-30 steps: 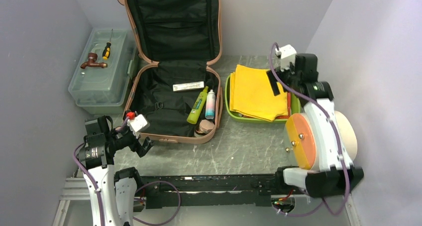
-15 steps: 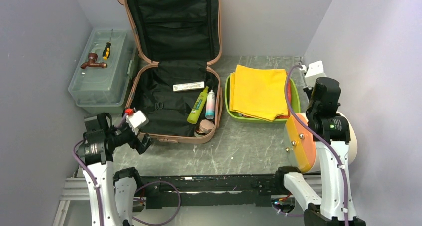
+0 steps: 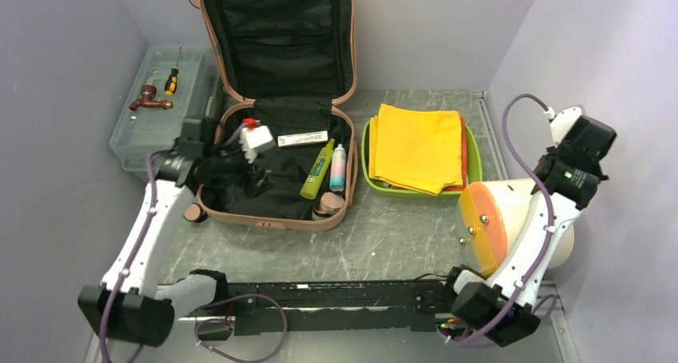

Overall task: Open, take out, and arrange the luggage
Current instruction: Move the storage box to the center of the board.

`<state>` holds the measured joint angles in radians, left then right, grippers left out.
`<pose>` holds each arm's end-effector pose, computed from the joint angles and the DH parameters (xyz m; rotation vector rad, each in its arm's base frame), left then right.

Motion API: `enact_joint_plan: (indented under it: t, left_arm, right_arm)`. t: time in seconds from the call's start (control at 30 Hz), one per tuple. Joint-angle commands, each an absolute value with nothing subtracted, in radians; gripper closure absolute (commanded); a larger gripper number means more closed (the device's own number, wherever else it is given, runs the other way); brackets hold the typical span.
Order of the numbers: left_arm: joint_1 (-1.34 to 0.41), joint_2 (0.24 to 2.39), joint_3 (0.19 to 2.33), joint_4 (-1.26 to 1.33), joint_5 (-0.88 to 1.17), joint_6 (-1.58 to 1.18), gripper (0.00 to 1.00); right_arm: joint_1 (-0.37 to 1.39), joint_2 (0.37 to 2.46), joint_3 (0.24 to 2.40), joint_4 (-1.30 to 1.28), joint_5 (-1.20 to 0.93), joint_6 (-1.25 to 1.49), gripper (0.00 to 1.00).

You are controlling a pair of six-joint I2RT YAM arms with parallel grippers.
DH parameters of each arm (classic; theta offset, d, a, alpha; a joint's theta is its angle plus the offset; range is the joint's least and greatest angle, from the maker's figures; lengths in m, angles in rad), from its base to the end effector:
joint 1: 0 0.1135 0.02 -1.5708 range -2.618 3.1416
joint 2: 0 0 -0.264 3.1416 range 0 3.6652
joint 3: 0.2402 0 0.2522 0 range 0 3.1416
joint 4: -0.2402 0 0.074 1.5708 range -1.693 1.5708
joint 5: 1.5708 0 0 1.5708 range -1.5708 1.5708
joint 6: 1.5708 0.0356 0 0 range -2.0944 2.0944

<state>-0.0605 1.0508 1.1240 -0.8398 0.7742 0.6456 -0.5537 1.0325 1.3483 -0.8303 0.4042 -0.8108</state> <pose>0.1985 -0.0370 0.3514 1.0726 1.8531 -0.5648 0.1558 -0.1128 0.4208 -0.0219 2.2920 -1.1992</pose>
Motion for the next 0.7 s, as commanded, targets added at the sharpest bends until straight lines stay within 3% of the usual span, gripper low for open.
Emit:
enact_joint_plan:
  t: [0.0,0.23,0.67]
  left_arm:
    - [-0.309,1.199,1.264,-0.763,0.552,0.569,0.00]
    - [-0.579,1.430,1.417,-0.761,0.462,0.600,0.01]
    - [-0.748,1.591,1.556,-0.679,0.566,0.591,0.01]
  right_arm:
    - [-0.706,1.092,1.415,-0.863,0.253,-0.887,1.00]
    - [-0.858,1.133,1.350,-0.935,0.100,-0.937,1.00]
    - [-1.017,1.158,1.154,-1.010,-0.135,-1.059,1.00]
